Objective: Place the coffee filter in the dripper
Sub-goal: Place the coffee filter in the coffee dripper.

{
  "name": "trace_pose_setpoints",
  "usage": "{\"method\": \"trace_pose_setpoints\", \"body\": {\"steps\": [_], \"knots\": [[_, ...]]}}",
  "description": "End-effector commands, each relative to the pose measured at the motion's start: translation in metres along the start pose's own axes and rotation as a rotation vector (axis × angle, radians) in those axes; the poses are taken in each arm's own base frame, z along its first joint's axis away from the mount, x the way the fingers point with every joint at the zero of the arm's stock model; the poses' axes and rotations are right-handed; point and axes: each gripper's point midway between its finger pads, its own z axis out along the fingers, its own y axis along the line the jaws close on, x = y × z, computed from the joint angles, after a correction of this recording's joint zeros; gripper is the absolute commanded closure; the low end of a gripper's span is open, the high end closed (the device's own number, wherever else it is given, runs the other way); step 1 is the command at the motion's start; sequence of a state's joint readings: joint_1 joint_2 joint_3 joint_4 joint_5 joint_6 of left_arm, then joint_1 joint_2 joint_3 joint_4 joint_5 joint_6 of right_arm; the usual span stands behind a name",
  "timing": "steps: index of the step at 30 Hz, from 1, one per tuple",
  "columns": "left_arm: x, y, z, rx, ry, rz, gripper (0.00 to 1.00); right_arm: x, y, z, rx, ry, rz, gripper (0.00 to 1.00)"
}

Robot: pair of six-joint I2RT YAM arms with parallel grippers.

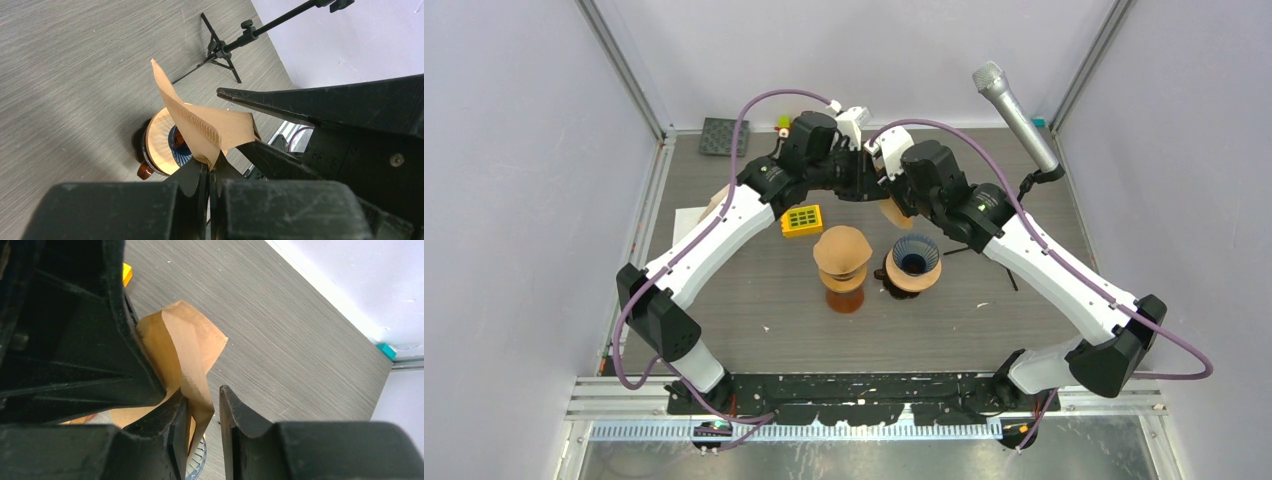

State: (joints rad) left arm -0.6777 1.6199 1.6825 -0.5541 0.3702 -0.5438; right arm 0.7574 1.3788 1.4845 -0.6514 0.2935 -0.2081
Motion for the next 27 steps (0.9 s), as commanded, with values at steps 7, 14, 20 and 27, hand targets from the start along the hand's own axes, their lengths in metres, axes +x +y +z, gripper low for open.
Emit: {"method": "trace_pose_setpoints", "body": {"steps": [7, 14, 20, 27], "knots": [[-0.014, -0.008, -0.003, 0.033, -0.054, 0.043, 0.9, -0.015, -0.011, 0.0, 0.079, -0.053, 0.029, 0.9], [-0.011, -0.002, 0.005, 0.017, -0.042, 0.025, 0.74, -0.021, -0.007, -0.002, 0.063, -0.083, 0.105, 1.0], [-0.01, 0.003, 0.012, 0.006, -0.037, 0.01, 0.67, -0.029, -0.009, 0.0, 0.083, -0.107, 0.207, 1.0], [-0.018, 0.009, 0.012, -0.031, -0.071, 0.033, 0.66, -0.028, -0.003, 0.007, 0.064, -0.1, 0.297, 1.0]]}}
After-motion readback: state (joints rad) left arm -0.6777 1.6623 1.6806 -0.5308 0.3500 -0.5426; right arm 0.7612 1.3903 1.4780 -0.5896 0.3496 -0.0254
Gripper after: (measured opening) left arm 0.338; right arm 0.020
